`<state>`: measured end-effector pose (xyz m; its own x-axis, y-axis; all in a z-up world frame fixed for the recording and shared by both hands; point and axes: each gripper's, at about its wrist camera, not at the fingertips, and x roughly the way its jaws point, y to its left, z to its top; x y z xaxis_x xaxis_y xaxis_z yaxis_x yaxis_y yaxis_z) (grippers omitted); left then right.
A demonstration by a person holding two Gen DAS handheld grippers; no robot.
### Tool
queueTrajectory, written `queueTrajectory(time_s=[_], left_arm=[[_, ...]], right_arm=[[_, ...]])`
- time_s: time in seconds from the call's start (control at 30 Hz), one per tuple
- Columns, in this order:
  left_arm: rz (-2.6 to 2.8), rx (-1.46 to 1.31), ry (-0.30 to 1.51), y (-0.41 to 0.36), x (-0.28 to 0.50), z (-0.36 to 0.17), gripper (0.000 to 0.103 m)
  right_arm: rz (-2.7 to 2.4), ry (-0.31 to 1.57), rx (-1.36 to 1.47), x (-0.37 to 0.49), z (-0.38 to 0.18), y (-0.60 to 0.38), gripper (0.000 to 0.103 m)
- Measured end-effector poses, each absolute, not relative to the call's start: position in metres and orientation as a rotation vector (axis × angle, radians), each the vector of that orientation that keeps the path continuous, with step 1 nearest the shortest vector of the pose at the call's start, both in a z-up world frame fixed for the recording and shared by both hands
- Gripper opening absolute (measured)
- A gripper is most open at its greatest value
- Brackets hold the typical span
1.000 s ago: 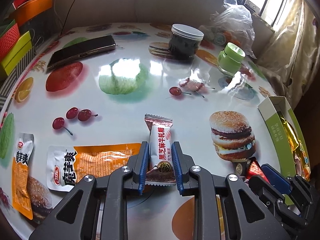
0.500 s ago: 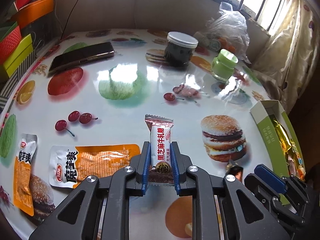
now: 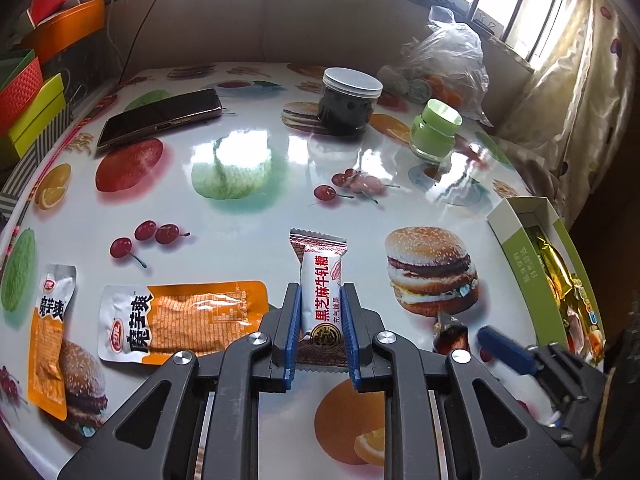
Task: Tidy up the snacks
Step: 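Carry both held candies toward the green box with both tools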
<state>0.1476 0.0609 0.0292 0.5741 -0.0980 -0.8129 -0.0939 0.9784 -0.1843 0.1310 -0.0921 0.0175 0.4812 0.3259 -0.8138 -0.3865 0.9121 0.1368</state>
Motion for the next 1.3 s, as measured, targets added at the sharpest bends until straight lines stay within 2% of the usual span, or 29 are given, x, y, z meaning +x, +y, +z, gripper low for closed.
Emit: queueTrajectory(time_s=[0.07, 0.13, 0.4, 0.87, 1.3], left_arm=[[-0.003, -0.214, 0.962, 0.06, 0.147, 0.029, 0.02], [-0.004, -0.216, 0.962, 0.06, 0.147, 0.029, 0.02], [-0.017, -0.208, 0.956, 0.052, 0.144, 0.033, 0.02], [-0.078, -0.179, 0.923, 0.018, 0.138, 0.055, 0.02], [-0.232, -0.155, 0.902, -0.044, 0.141, 0.077, 0.021]], right_arm=[[0.435, 0.979, -0.063, 0.131, 0.017, -0.093, 0.042], [0.415, 0.975, -0.078, 0.13, 0.017, -0.093, 0.029], [0.429, 0.963, -0.054, 0.124, 0.021, -0.098, 0.02], [0.384, 0.888, 0.003, 0.103, 0.052, -0.133, 0.02], [0.244, 0.839, 0.053, 0.086, 0.076, -0.202, 0.02]])
